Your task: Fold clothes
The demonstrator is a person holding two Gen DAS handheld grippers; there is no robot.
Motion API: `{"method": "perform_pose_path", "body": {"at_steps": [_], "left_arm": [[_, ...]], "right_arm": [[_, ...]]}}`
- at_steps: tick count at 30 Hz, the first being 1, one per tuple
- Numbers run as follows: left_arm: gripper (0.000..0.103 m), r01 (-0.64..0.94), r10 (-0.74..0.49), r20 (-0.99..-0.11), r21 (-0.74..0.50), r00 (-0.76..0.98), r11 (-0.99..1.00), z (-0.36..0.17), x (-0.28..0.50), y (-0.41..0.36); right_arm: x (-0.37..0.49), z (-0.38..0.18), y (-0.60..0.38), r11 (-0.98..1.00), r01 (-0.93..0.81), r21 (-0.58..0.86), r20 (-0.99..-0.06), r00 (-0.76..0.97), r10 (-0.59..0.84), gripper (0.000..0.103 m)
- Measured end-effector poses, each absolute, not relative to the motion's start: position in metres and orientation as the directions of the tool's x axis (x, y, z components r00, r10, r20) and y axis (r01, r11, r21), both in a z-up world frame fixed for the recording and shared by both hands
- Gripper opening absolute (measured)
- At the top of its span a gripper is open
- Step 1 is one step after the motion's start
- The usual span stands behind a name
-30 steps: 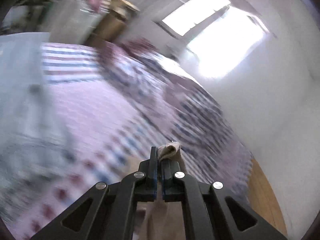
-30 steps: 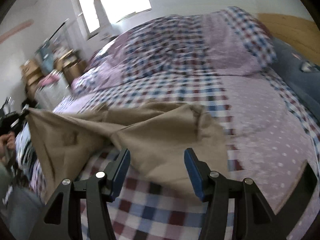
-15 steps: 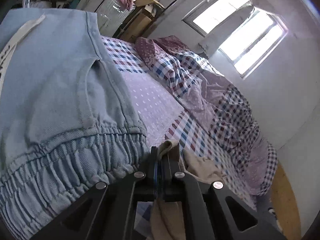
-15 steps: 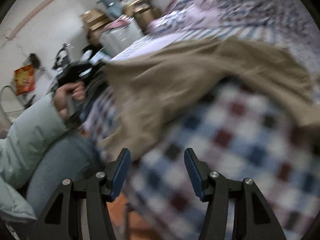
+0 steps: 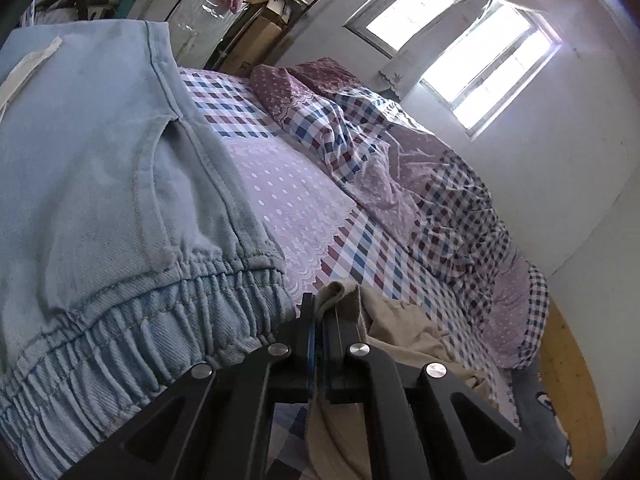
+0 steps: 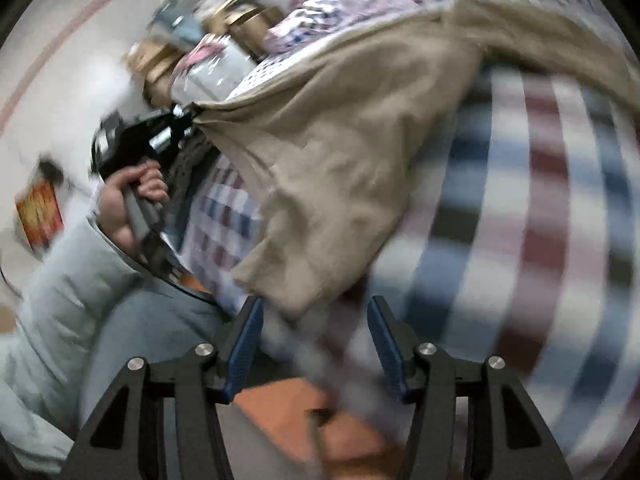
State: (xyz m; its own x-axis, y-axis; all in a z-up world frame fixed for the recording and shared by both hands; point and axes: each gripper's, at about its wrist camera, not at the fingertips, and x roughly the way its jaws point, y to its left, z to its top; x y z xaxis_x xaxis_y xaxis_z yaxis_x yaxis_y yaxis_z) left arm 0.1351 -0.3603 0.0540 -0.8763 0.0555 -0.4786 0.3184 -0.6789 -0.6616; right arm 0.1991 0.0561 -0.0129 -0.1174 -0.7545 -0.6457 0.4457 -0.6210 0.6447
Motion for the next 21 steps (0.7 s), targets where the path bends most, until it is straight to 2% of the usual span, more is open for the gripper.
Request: {"method": "perform_pose_path", "body": {"at_steps": [10,21], "left_arm": [[0.001,0.29,0.096,-0.453,-0.705,-0.886,-0.647,0.053,0.14,-0.365],[0.001,0.249,0.13,-0.431,-0.713,-0.893,-0.655,0.056,0.146,-0.369]], "right_arm": [[0.23,-0.029,-0.023,-0.653,0.394,0.647,-0.649,-0.166,-0.743,0.055],[0.219,-0.051,-0.048,-0.769,0.194,0.609,-0.726,-0.255,-0.639,0.039]]}}
